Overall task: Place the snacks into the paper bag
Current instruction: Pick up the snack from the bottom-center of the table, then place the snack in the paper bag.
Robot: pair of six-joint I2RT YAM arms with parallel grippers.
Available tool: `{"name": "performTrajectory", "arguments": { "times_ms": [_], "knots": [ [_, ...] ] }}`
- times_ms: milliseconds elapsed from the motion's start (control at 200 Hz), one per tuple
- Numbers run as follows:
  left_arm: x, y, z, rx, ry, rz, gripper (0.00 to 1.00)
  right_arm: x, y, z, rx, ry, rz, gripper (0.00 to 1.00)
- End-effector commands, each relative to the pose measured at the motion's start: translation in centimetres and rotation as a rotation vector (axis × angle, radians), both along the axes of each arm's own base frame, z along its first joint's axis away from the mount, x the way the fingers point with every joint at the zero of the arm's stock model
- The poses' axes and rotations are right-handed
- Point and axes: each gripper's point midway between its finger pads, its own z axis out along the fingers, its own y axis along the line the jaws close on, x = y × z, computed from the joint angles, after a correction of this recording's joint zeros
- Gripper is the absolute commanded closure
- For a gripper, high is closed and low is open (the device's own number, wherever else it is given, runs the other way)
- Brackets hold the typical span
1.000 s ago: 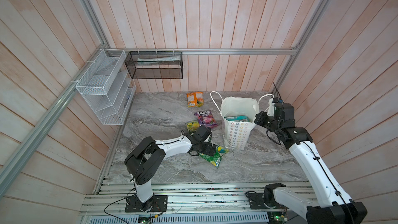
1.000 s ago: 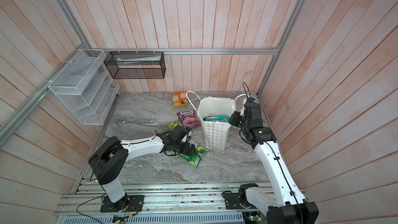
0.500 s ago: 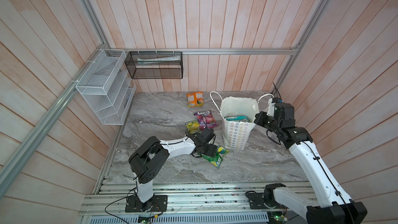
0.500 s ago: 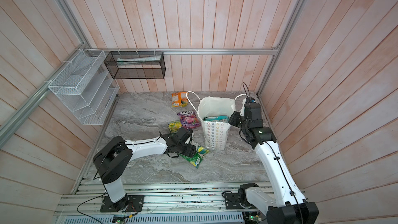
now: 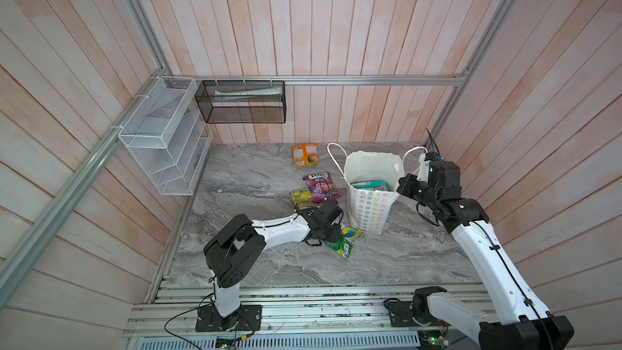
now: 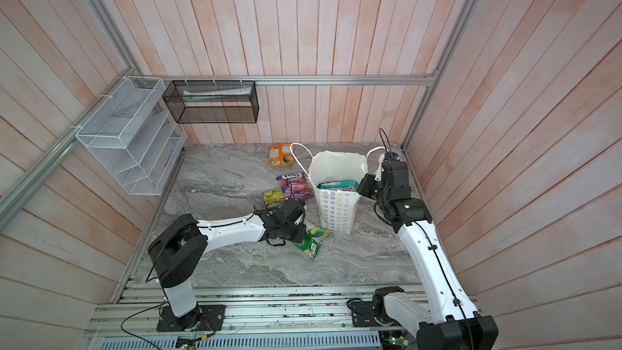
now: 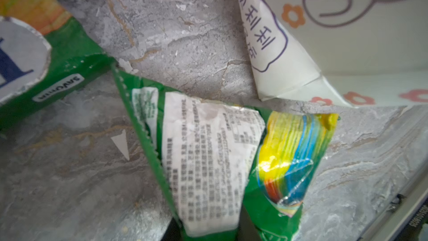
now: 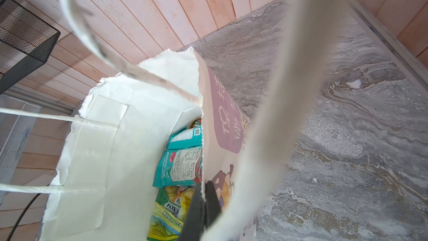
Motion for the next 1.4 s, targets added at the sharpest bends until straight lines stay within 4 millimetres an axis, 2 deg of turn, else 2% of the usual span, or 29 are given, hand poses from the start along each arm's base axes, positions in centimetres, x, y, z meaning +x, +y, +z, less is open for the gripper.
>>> {"name": "performTrajectory", "arguments": {
  "times_ms": [0,205,465,695,835,950,1095,1231,1396],
  "knots": [
    [-0.7,0.9,0.8,0.002,0.021,0.026,0.75,0.1,0.2,2.3,0.015,-0.086,0.017,1.00],
    [-0.5,1.2,6.3,-0.131,-0.042,0.053,0.77,0.2,0.2,2.7,0.015,-0.099,0.018,1.00],
    [0.2,4.3,13.6,-0.214,-0.180,0.128,0.78,0.0,0.2,3.0,0.015,-0.108,0.023,1.00],
    [0.9,7.9,23.3,-0.294,-0.393,0.205,0.78,-0.2,0.4,3.2,0.019,-0.115,0.036,1.00],
    [1.3,8.5,29.8,-0.376,-0.528,0.215,0.78,-0.2,0.5,3.2,0.018,-0.118,0.041,1.00],
    [2.1,7.5,33.9,-0.421,-0.607,0.184,0.78,-0.1,0.6,2.8,0.020,-0.114,0.046,1.00],
    [3.7,4.3,36.7,-0.447,-0.644,0.119,0.78,-0.2,0.7,2.3,0.023,-0.104,0.053,1.00],
    [5.4,0.9,37.8,-0.419,-0.676,0.070,0.78,-0.5,0.5,2.0,0.017,-0.101,0.045,1.00],
    [7.5,-3.2,36.7,-0.350,-0.684,0.024,0.78,-0.9,0.1,1.7,0.009,-0.098,0.023,1.00]
  ]
}}
